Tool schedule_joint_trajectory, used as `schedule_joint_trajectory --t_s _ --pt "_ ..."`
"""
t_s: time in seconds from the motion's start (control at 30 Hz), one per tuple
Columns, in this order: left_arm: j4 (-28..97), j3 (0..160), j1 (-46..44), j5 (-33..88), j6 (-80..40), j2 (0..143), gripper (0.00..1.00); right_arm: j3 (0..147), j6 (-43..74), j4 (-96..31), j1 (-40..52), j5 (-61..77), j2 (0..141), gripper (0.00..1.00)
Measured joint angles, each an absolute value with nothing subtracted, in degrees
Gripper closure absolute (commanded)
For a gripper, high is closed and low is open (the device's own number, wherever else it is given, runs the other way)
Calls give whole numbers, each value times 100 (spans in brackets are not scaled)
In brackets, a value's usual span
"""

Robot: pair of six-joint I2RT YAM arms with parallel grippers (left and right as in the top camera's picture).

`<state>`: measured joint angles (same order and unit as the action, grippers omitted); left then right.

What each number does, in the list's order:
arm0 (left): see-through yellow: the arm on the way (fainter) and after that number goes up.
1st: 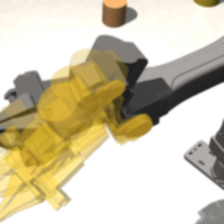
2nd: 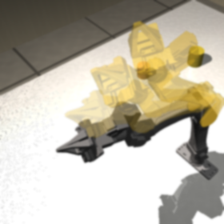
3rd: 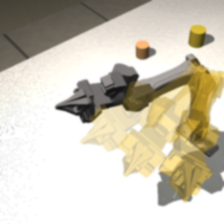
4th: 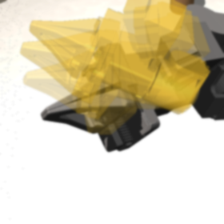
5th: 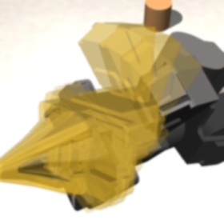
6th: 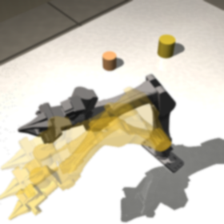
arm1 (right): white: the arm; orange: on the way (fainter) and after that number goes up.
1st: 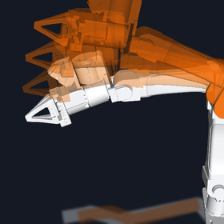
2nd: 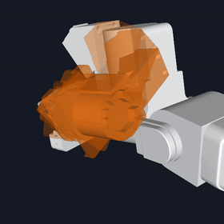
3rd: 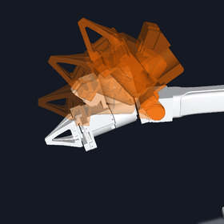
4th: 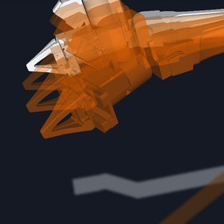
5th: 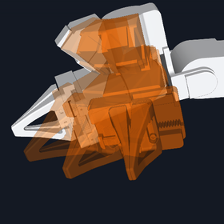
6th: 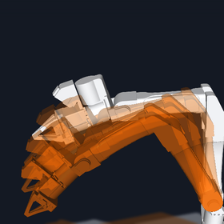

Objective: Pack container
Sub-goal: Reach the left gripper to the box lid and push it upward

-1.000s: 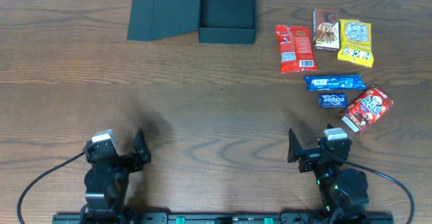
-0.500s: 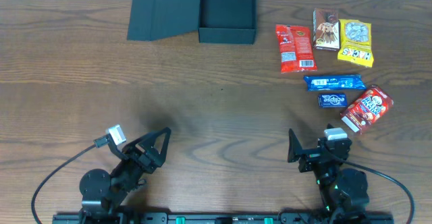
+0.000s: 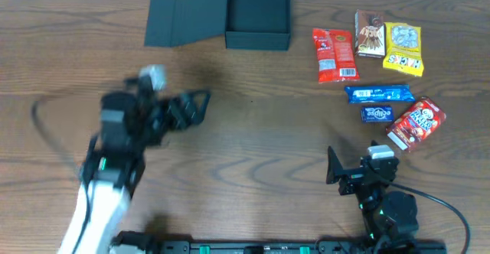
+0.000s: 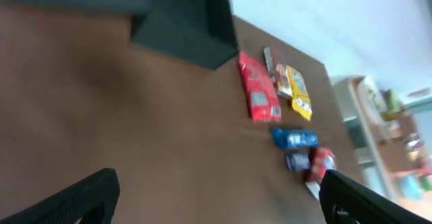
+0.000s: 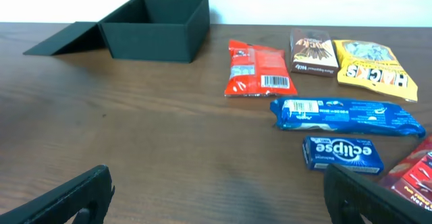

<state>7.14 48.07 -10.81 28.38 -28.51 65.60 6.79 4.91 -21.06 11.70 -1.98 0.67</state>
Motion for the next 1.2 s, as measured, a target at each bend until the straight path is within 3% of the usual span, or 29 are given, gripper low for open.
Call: schedule_joint_trajectory --t_s 0.2,0.37,0.57,0.7,0.83,1.2 --pt "1872 8298 -2123 1472 -2001 9714 4 679 491 -2095 1170 -202 67 1" --pt "2714 11439 -2366 615 -1662 12265 0 676 491 -2099 1170 -202 64 1" --pt "2716 13187 -2362 377 -1649 14018 20 676 491 -2097 1170 -202 67 1" --pt "2547 13214 -2357 336 -1791 14422 65 676 491 -2097 1170 -202 67 1" --pt "2554 13214 -2340 342 -1833 14639 92 676 491 -2097 1170 -202 67 1" --pt "3992 13443 -2331 296 -1308 14689 94 676 491 -2097 1170 -202 69 1"
